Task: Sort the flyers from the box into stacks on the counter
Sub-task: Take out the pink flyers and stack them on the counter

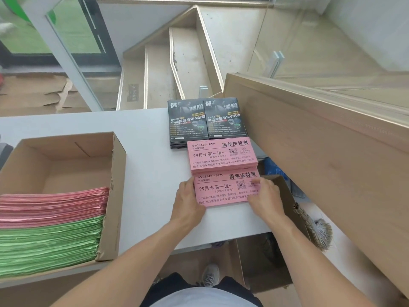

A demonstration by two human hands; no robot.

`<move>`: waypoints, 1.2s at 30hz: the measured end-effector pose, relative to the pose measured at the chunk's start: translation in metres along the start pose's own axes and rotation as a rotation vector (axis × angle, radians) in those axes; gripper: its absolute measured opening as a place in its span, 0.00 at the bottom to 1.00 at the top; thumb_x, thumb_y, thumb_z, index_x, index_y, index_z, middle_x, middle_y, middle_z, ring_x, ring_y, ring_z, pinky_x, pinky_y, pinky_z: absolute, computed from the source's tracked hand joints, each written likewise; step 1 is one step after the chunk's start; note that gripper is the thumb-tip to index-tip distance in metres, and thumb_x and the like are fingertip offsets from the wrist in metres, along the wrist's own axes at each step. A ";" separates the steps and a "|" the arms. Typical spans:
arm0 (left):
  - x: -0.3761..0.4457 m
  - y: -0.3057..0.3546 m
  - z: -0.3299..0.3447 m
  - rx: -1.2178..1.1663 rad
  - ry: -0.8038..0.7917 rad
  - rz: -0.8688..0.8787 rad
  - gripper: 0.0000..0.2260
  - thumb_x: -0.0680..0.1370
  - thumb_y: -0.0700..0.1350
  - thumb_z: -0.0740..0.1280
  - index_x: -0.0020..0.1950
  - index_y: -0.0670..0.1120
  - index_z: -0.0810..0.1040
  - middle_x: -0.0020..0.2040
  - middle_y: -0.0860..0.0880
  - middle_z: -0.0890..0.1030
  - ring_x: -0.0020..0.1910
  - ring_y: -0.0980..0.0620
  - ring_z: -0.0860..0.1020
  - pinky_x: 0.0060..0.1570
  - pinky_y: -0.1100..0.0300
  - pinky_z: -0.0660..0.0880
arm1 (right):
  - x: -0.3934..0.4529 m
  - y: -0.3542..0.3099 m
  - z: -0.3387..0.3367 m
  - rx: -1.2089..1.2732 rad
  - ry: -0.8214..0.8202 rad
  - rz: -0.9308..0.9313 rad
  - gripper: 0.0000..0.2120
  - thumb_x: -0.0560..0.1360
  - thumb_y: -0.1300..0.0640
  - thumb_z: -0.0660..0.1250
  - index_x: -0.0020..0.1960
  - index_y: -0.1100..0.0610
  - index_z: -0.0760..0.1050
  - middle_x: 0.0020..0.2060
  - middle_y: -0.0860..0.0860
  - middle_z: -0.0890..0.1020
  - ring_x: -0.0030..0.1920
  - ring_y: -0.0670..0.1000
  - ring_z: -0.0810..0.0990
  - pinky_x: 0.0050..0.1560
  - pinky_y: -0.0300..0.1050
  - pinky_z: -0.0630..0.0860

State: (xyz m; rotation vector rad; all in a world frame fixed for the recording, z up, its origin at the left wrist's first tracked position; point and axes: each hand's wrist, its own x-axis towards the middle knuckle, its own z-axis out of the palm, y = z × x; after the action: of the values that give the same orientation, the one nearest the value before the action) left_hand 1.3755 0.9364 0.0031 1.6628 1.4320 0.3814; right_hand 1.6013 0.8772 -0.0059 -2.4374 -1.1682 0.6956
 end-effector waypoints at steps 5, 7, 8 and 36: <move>-0.004 0.005 -0.010 -0.037 -0.054 -0.001 0.41 0.69 0.37 0.74 0.76 0.60 0.59 0.58 0.58 0.68 0.61 0.51 0.74 0.57 0.53 0.78 | -0.014 -0.016 -0.013 -0.025 0.076 -0.044 0.22 0.74 0.62 0.72 0.66 0.50 0.75 0.64 0.48 0.77 0.63 0.52 0.74 0.61 0.53 0.80; -0.010 0.013 -0.022 -0.056 -0.054 -0.023 0.45 0.72 0.42 0.76 0.81 0.56 0.53 0.67 0.55 0.66 0.64 0.53 0.73 0.61 0.52 0.77 | -0.023 -0.033 -0.013 -0.016 0.185 -0.130 0.19 0.75 0.63 0.69 0.65 0.52 0.76 0.64 0.48 0.77 0.65 0.51 0.71 0.67 0.52 0.74; -0.013 0.017 -0.030 -0.080 -0.022 -0.017 0.44 0.74 0.44 0.76 0.81 0.54 0.53 0.70 0.55 0.66 0.65 0.54 0.72 0.64 0.52 0.76 | -0.028 -0.046 -0.012 0.001 0.228 -0.187 0.18 0.76 0.63 0.69 0.64 0.52 0.76 0.64 0.48 0.77 0.65 0.49 0.71 0.69 0.51 0.72; -0.072 -0.129 -0.264 0.213 0.674 -0.042 0.25 0.82 0.39 0.56 0.80 0.47 0.59 0.81 0.47 0.60 0.81 0.53 0.48 0.78 0.57 0.39 | -0.101 -0.372 0.136 -0.203 -0.599 -0.790 0.11 0.79 0.42 0.68 0.50 0.47 0.84 0.39 0.41 0.83 0.39 0.38 0.80 0.34 0.32 0.69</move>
State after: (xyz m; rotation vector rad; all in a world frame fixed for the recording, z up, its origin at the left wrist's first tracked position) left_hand 1.0839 0.9731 0.0741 1.7509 2.0508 0.8477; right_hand 1.2379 1.0330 0.0983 -1.6592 -2.3232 1.0859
